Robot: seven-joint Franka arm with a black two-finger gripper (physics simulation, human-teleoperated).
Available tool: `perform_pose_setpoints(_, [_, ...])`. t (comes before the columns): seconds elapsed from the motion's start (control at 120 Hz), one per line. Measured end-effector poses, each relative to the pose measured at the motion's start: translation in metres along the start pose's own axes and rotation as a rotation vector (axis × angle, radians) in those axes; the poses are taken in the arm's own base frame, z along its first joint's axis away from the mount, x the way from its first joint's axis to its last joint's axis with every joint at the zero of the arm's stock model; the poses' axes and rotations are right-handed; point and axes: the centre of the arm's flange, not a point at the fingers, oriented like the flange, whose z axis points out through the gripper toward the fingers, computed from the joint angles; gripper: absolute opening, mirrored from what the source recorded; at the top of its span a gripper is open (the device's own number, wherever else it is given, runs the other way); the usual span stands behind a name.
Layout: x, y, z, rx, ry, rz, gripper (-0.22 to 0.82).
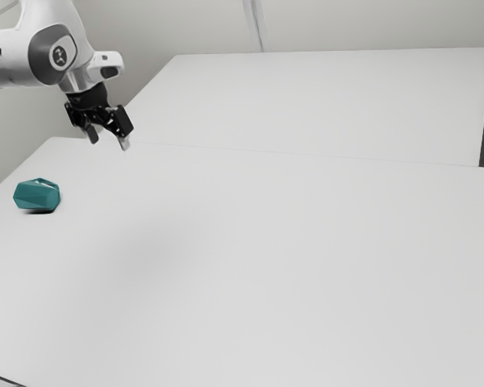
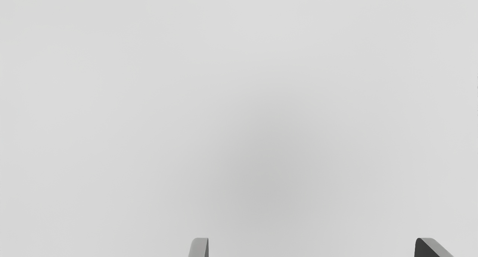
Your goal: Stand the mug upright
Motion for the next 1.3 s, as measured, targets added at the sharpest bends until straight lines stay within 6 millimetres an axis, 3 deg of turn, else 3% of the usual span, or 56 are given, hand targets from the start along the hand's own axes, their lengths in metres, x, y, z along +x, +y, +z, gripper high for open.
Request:
perform_pose_setpoints(0.167, [0.002,0.002,0.000,0.002,0.017,0.023,0.60])
perform_pose_setpoints(0.258, [-0.008,-0.005,0.031,-0.003,0.007,0.015,0.60])
perform_pose_setpoints(0.383, [-0.028,-0.036,0.075,-0.021,0.021,-0.043,0.60])
perform_pose_setpoints(0.525, [-0.041,-0.090,0.097,-0.055,0.124,-0.133,0.60])
perform_pose_setpoints(0.608, [-0.053,-0.143,0.116,-0.109,0.201,-0.232,0.60])
perform_pose_setpoints(0.75, [-0.120,-0.249,0.126,-0.195,0.362,-0.426,0.60])
perform_pose_setpoints(0.842, [-0.162,-0.291,0.132,-0.241,0.437,-0.472,0.60])
perform_pose_setpoints(0.908, [-0.180,-0.316,0.142,-0.266,0.476,-0.461,0.60])
perform_pose_setpoints(1.142, [-0.162,-0.403,0.195,-0.323,0.648,-0.270,0.60])
perform_pose_setpoints(1.3, [-0.146,-0.421,0.231,-0.300,0.714,-0.137,0.60])
